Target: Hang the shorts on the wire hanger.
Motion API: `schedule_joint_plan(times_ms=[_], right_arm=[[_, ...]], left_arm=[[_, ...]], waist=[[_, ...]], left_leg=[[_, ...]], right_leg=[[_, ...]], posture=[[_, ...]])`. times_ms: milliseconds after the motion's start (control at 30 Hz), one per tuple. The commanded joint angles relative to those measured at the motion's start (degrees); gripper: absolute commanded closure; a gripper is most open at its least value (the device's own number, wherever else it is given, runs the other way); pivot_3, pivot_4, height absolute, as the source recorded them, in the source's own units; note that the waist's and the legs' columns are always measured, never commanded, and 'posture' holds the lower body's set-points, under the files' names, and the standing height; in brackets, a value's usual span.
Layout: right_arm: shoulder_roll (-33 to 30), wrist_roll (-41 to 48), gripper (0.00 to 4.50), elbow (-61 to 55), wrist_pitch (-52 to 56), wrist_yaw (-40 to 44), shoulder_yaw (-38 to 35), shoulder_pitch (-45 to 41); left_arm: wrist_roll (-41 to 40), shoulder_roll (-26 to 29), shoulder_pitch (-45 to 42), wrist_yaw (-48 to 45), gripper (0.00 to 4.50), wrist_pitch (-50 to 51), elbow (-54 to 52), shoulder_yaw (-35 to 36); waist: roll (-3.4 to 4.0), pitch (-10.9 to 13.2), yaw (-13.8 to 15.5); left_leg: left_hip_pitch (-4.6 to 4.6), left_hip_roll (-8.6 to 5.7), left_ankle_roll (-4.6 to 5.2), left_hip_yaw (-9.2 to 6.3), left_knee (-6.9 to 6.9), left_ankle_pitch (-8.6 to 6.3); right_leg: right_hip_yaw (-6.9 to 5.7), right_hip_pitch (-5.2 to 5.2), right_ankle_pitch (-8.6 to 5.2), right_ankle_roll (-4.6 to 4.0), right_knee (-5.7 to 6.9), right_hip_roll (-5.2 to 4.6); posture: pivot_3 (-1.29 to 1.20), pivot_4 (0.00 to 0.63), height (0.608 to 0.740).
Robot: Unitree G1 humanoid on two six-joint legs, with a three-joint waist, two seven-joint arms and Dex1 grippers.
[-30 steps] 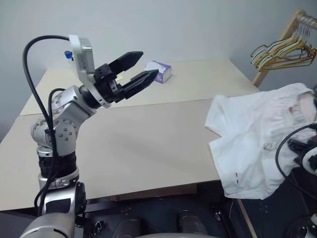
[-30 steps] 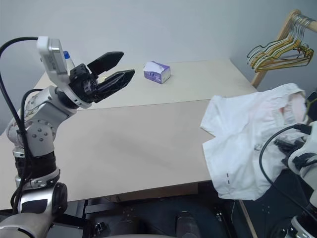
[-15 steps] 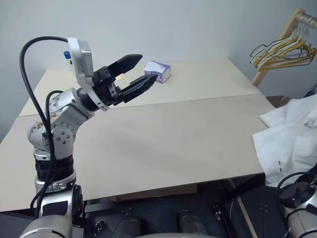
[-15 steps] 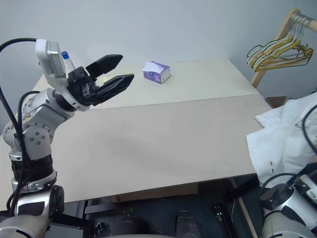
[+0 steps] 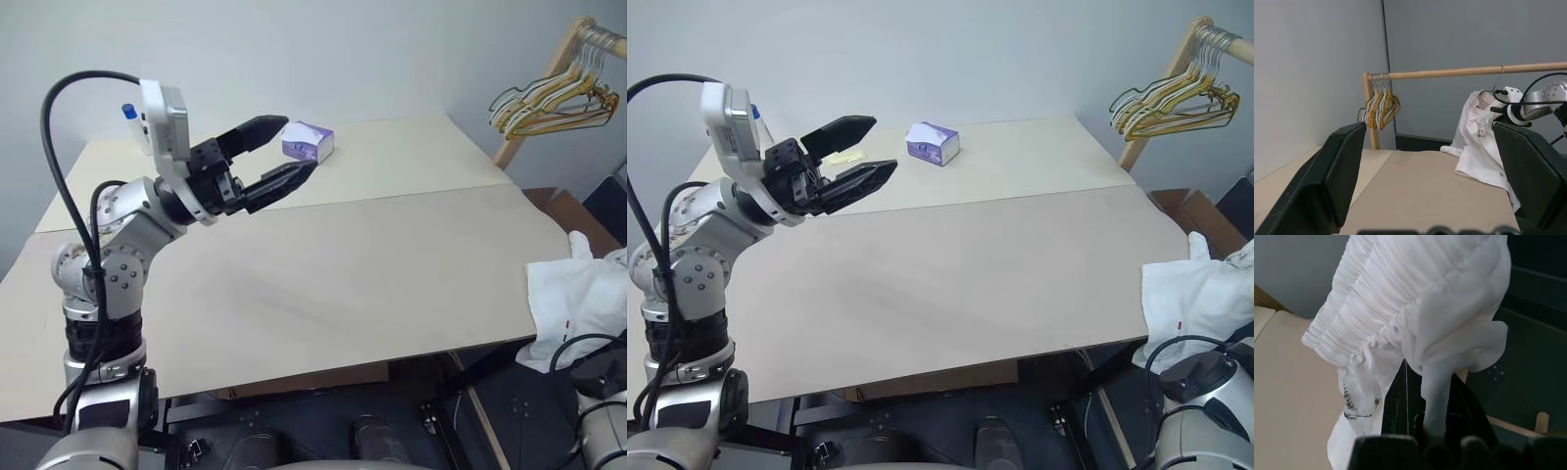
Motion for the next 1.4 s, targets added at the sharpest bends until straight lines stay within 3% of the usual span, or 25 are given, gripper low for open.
schedule_joint_plan(times_ms=[33,433,767,1200,1400], right_arm=[[0.35,1.04,4.22,-1.39,-1.29,0.1,-0.21,1.0],[2.52,-0.67,0.12,-10.54,-11.08,0.45,7.01,7.33],[5.68,-8.16,0.05,-14.32,-32.69,-4.56,15.96,14.07],[14.02,-7.03,0.05,-18.52,-31.48,-13.2,13.44,14.04],[15.79,-12.53,0.05,-25.45,-37.6,-17.47,18.07,15.28]], left_arm=[[-0.35,0.69,-0.43,-0.31,0.01,-1.14,-1.81,0.02],[-0.4,0.53,-0.88,-0.21,0.0,-1.27,-1.9,-0.72],[-0.05,0.58,-1.05,-0.66,0.0,-1.52,-2.01,-1.22],[-0.07,1.98,-0.06,-1.46,0.0,-1.77,-2.89,-0.44],[0.07,2.37,-0.59,-2.1,0.0,-2.37,-2.11,-0.93]], waist=[[0.0,0.0,0.01],[0.05,-0.02,0.0],[0.05,-0.01,0.02],[0.07,-0.01,0.14],[0.1,0.01,0.14]], left_leg=[[0.0,0.0,0.0,0.0,0.0,0.0],[0.01,0.01,0.0,0.0,-0.02,0.0],[0.03,0.0,-0.01,0.02,-0.02,0.0],[0.03,0.03,0.0,0.0,-0.04,0.0],[0.01,0.01,0.0,0.01,-0.05,0.0]], right_leg=[[0.0,0.0,0.0,0.0,0.0,0.0],[0.01,-0.02,-0.01,0.02,0.0,0.01],[0.04,-0.03,-0.02,0.03,0.03,0.0],[0.03,-0.03,-0.02,0.02,0.03,0.02],[0.03,-0.07,-0.02,0.02,0.03,0.0]], posture=[[0.01,0.024,0.74],[0.01,0.03,0.74],[0.02,0.032,0.74],[0.03,0.032,0.74],[0.02,0.031,0.74]])
